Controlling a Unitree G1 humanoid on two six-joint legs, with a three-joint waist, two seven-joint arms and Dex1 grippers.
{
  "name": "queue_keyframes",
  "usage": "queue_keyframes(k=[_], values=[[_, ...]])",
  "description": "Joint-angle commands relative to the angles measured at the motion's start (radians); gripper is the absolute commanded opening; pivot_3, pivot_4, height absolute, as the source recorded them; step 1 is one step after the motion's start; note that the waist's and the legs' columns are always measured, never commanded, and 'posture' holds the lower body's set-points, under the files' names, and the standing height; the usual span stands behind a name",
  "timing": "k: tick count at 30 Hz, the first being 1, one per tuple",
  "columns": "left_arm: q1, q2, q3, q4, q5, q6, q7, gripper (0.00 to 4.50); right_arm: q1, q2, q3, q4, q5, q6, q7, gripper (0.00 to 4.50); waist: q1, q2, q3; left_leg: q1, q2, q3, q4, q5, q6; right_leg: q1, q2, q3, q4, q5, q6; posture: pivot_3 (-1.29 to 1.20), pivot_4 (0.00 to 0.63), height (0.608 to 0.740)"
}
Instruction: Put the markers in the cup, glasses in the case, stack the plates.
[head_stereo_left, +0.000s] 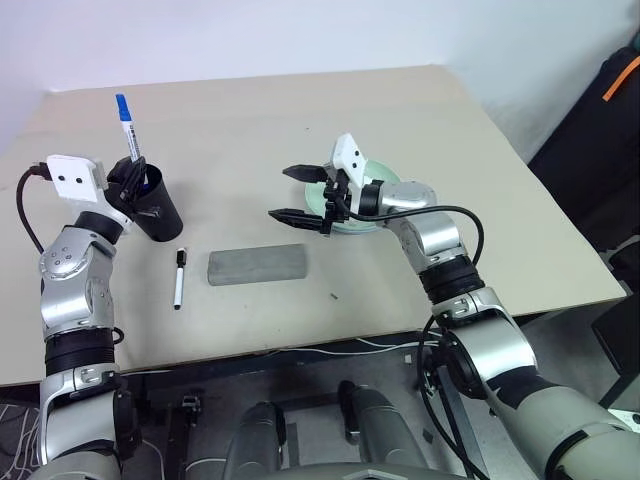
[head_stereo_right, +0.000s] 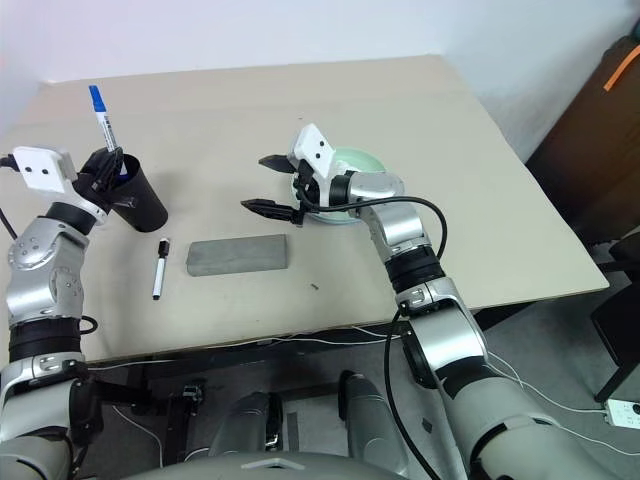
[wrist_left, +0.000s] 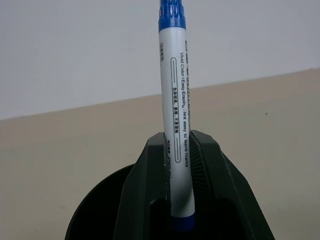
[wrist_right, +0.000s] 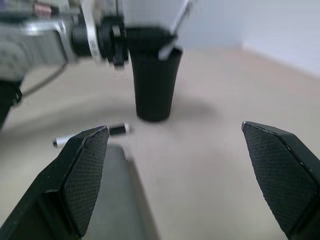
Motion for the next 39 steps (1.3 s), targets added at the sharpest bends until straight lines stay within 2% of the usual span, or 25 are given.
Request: queue_keyframes(k=[1,19,31,39], values=[[-0.009,0.008,0.003,-0.009,0.005,-0.031,-0.004,0.26,-0.006,-0.006,-0.026,-0.079,0.062,0.055,0.025,4.49,-0.001,0.000,0.000,0.000,0.000,0.000,0.000,0.000,0.000,0.000,0.000,0.000,0.000,0.000,0.000,0.00,0.150,0.733],[0.017,-0.001,0.008,-0.037,-0.009,-0.007,0.006,0.26,0.013,-0.023,0.005,-0.090,0.045,0.051,0.023,4.49,-0.001,0.000,0.000,0.001,0.000,0.000,0.001,0.000,0.000,0.000,0.000,0.000,0.002,-0.001,0.000,0.00,0.150,0.733],[0.021,0.005,0.015,-0.065,-0.002,-0.004,0.041,4.47,0.008,-0.012,0.006,-0.059,0.030,0.030,0.021,4.50,-0.001,0.000,0.000,0.001,0.000,0.000,0.001,0.000,0.000,0.000,0.000,0.000,0.002,-0.003,0.001,0.00,0.150,0.733],[0.030,0.022,0.054,-0.209,-0.068,0.090,0.076,4.47,-0.006,-0.002,-0.019,-0.065,0.063,0.051,0.021,4.50,-0.002,0.000,0.000,0.001,0.000,0.000,0.001,0.000,0.000,0.000,0.000,0.000,0.002,-0.002,0.002,0.00,0.150,0.733]])
